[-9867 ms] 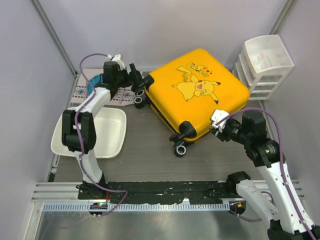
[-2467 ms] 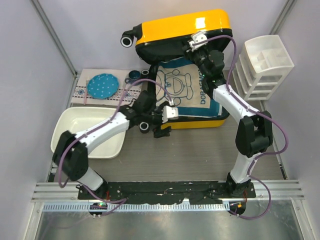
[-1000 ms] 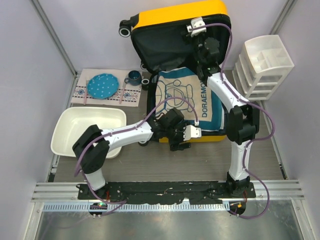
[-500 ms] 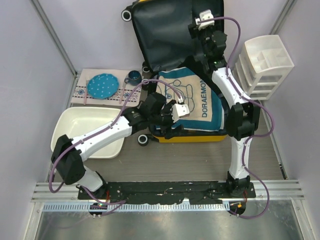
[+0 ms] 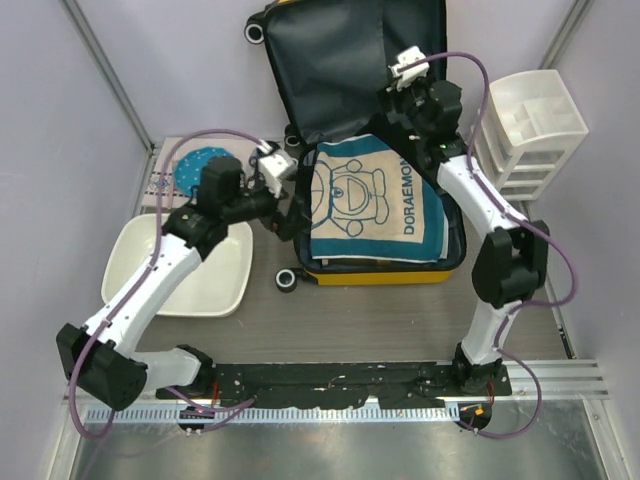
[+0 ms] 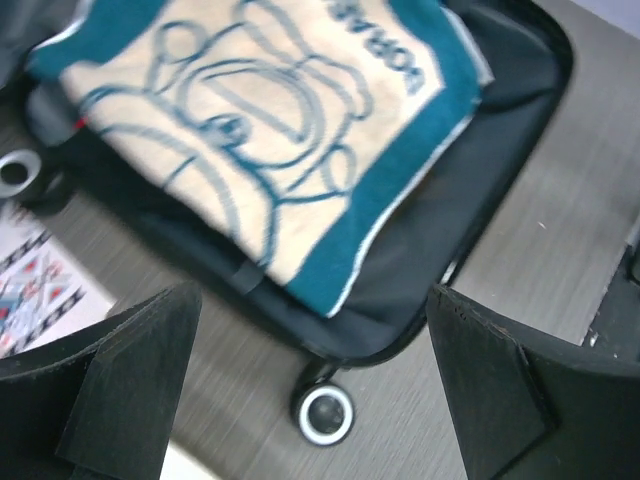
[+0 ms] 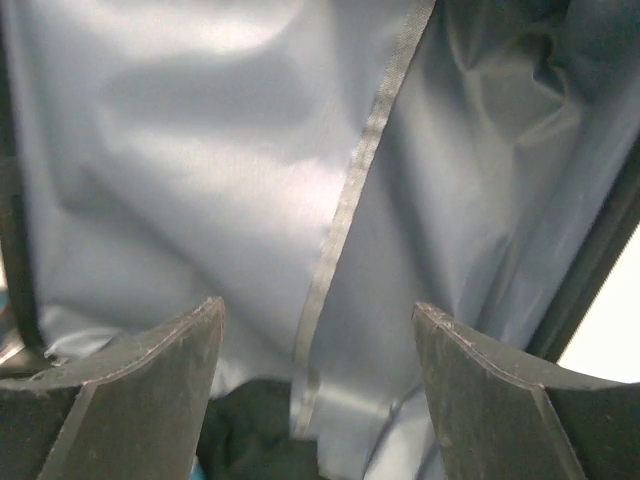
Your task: Open, take out, and arrange the luggage
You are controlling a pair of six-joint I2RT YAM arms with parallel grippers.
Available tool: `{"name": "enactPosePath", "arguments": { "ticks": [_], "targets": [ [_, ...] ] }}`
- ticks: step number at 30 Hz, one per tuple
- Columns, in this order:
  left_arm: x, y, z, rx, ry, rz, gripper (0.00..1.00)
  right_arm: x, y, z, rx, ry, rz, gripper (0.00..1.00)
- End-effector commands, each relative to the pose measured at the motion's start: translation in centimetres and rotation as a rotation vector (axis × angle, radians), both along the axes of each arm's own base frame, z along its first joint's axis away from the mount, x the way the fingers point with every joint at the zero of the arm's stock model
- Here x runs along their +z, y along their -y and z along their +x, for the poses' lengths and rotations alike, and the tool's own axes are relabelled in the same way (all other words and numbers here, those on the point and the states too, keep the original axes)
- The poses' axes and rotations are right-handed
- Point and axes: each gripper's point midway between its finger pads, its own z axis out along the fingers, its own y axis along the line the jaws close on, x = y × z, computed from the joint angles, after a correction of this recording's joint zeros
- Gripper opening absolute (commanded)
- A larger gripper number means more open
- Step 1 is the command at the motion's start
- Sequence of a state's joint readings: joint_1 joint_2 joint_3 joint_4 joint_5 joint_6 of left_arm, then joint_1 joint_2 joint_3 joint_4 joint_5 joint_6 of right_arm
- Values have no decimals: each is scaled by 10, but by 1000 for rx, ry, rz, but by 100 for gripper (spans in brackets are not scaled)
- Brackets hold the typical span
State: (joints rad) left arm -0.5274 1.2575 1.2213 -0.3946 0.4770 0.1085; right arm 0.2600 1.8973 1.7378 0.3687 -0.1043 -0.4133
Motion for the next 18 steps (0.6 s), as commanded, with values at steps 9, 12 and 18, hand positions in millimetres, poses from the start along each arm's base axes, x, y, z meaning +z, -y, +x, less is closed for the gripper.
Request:
{"name": "enactPosePath", "arguments": {
  "ticks": [9,12,18],
  "targets": [
    [-16,-124,7,326,-179,-15,100,-25,13,-195,194,-397,-18,80],
    [-34,-137,0,386,-226,5,99,-70,11,-226,237,-570,-2,77],
    [-106,-183,-31,469,-385,306,86,-131,16,-267,239,-793,21,73]
  ]
}}
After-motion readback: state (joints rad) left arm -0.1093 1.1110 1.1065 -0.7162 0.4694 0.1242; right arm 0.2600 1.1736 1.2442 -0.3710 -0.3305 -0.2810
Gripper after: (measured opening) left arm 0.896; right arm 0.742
